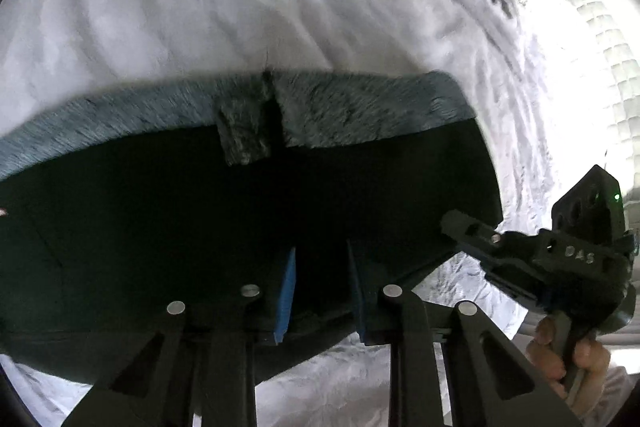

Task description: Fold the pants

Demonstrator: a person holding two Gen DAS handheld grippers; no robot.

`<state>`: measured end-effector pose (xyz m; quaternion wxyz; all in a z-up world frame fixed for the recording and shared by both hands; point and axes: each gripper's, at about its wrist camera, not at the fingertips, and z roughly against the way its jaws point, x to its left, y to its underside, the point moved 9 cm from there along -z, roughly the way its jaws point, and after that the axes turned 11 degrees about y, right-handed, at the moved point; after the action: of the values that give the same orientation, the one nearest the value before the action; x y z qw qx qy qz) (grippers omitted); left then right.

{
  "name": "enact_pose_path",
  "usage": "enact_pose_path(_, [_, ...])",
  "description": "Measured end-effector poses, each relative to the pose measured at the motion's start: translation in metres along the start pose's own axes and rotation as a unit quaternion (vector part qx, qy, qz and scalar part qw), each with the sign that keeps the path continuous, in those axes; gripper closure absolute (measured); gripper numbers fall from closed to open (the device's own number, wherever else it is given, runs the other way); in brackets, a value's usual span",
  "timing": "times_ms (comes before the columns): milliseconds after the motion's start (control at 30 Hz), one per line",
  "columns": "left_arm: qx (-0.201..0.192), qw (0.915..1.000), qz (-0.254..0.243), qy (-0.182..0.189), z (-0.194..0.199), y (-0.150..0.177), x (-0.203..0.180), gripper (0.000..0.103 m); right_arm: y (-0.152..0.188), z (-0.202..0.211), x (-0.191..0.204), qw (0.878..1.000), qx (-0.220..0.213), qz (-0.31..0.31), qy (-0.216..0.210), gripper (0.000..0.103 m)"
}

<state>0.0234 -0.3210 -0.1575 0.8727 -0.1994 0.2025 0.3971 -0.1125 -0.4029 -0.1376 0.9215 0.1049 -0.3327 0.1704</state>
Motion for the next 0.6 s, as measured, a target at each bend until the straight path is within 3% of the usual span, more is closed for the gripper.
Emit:
enact_pose_path(100, [-0.013,0.9994,-0.02,-0.026,0.01,0.007,0.005,0.077,0.01,0.004,0.016,0.999,0.002,0.031,-0.004,0.098])
enact_pose_path(167, [0.005,0.9987,-0.012,-0.05,-0.001,0.017,0.019,0.077,0.021,-0.01,0.009,0.999,0.021,0.038,0.013,0.098])
enact_pose_path(267, [0.014,0.9984,0.013,-0.053,-0.017,0.026,0.032,0.077,0.038,-0.042,-0.012,0.996,0.057,0.039,0.051,0.098])
enact_pose_path(333, [0.005,0.9985,0.014,-0.052,-0.019,0.024,0.031,0.077,0.034,-0.041,-0.009,0.996,0.06,0.044,0.044,0.096])
enact_pose_path(400, [0.004,0.9986,0.013,-0.051,-0.018,0.023,0.031,0.077,0.035,-0.032,0.001,0.994,0.075,0.073,0.041,0.086])
enact_pose_path(467, [0.007,0.9986,0.015,-0.05,-0.018,0.023,0.033,0.077,0.039,-0.016,0.019,0.986,0.095,0.133,0.028,0.056])
enact_pose_path(533, [0.007,0.9986,0.013,-0.051,-0.017,0.023,0.033,0.077,0.03,0.006,0.04,0.98,0.078,0.185,0.003,0.044])
enact_pose_path(600, [0.007,0.9985,0.012,-0.054,-0.017,0.023,0.032,0.077,-0.001,0.031,0.053,0.977,0.023,0.213,-0.003,0.042])
